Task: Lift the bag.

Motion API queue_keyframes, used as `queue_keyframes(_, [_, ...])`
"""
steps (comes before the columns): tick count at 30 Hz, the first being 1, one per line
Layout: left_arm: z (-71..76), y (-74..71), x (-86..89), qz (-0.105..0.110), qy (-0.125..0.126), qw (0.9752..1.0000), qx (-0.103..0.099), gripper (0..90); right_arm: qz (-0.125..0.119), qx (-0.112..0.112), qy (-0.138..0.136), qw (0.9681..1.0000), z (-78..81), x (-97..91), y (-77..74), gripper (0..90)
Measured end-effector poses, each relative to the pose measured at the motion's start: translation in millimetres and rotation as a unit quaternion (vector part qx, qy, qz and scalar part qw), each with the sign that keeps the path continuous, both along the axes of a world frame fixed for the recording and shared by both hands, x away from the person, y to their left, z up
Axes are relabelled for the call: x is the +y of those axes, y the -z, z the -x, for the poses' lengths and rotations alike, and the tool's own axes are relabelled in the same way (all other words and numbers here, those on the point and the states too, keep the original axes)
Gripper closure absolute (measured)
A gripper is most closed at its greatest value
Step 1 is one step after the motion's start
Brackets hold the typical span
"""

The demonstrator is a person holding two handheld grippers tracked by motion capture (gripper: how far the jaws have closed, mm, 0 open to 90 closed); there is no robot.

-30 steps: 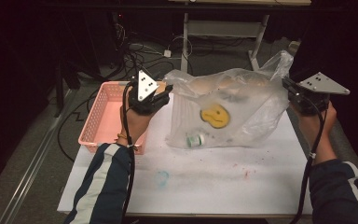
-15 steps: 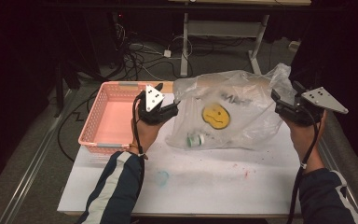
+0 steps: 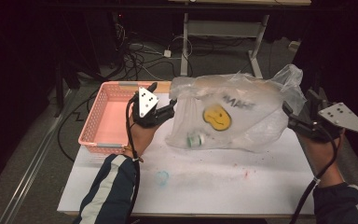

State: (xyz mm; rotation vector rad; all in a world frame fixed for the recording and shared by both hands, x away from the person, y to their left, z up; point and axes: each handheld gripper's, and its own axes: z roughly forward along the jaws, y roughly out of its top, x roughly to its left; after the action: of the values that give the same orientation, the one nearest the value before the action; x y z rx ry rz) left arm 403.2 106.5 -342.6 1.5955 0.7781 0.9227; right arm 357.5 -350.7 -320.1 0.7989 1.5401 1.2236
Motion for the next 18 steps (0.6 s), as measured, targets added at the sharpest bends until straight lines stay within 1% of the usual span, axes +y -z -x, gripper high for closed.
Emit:
queue_keyframes(2, [4.5, -3.5, 6.0, -0.002, 0.002, 1.0000, 0.000, 24.4, -0.003, 0.003, 0.001, 1.0000, 5.8, -5.8, -3.9, 22.5])
queue_keyframes(3, [6.2, -3.7, 8.2, -0.004, 0.002, 1.0000, 0.002, 24.2, -0.007, 0.012, -0.002, 0.9999, 8.8, -9.8, -3.8, 21.2])
queue_keyframes(4, [10.0, -2.7, 11.9, -0.013, 0.003, 0.9999, 0.007, 24.2, -0.008, 0.015, -0.002, 0.9999, 10.6, -12.2, -2.9, 20.6])
queue_keyframes(6, [16.4, 0.9, 17.4, -0.021, 0.006, 0.9997, 0.011, 24.2, -0.008, 0.020, 0.002, 0.9998, 18.6, -19.7, 1.5, 19.4])
queue_keyframes(8, [25.6, 5.5, 25.9, -0.035, 0.008, 0.9992, 0.018, 23.1, -0.016, 0.027, 0.002, 0.9995, 24.6, -24.5, 4.8, 18.1])
queue_keyframes(9, [30.4, 7.8, 30.7, -0.037, 0.011, 0.9990, 0.021, 20.3, -0.019, 0.034, -0.006, 0.9992, 28.9, -26.5, 9.1, 18.0])
queue_keyframes(10, [34.5, 9.8, 34.6, -0.039, 0.009, 0.9989, 0.024, 19.6, -0.016, 0.042, -0.012, 0.9989, 31.7, -26.2, 14.2, 17.9])
queue_keyframes(11, [41.0, 13.7, 39.1, -0.035, 0.007, 0.9989, 0.031, 19.6, -0.012, 0.050, -0.015, 0.9986, 33.1, -25.3, 18.9, 17.1])
queue_keyframes(12, [46.9, 17.4, 44.0, -0.038, 0.006, 0.9987, 0.034, 19.6, -0.006, 0.061, -0.019, 0.9979, 34.7, -23.7, 26.0, 17.1])
queue_keyframes(13, [54.8, 23.4, 50.2, -0.037, 0.006, 0.9987, 0.035, 19.5, -0.006, 0.070, -0.024, 0.9973, 35.3, -22.3, 34.1, 17.4])
queue_keyframes(14, [61.3, 28.9, 54.7, -0.034, 0.007, 0.9987, 0.036, 19.5, 0.003, 0.084, -0.027, 0.9961, 35.1, -20.8, 43.2, 16.9])
queue_keyframes(15, [67.1, 34.6, 57.8, -0.036, 0.010, 0.9984, 0.042, 19.5, 0.011, 0.092, -0.021, 0.9955, 34.9, -20.1, 49.2, 16.9])
queue_keyframes(16, [71.6, 39.0, 59.0, -0.041, 0.009, 0.9980, 0.047, 19.4, 0.007, 0.100, -0.021, 0.9948, 34.7, -21.2, 54.4, 17.3])
queue_keyframes(17, [77.8, 44.9, 60.2, -0.046, 0.010, 0.9974, 0.054, 19.4, -0.003, 0.109, -0.026, 0.9937, 34.6, -21.9, 58.0, 17.3])
queue_keyframes(18, [85.3, 52.9, 61.6, -0.048, 0.019, 0.9965, 0.066, 19.4, 0.000, 0.117, -0.026, 0.9928, 35.2, -22.2, 61.7, 16.9])
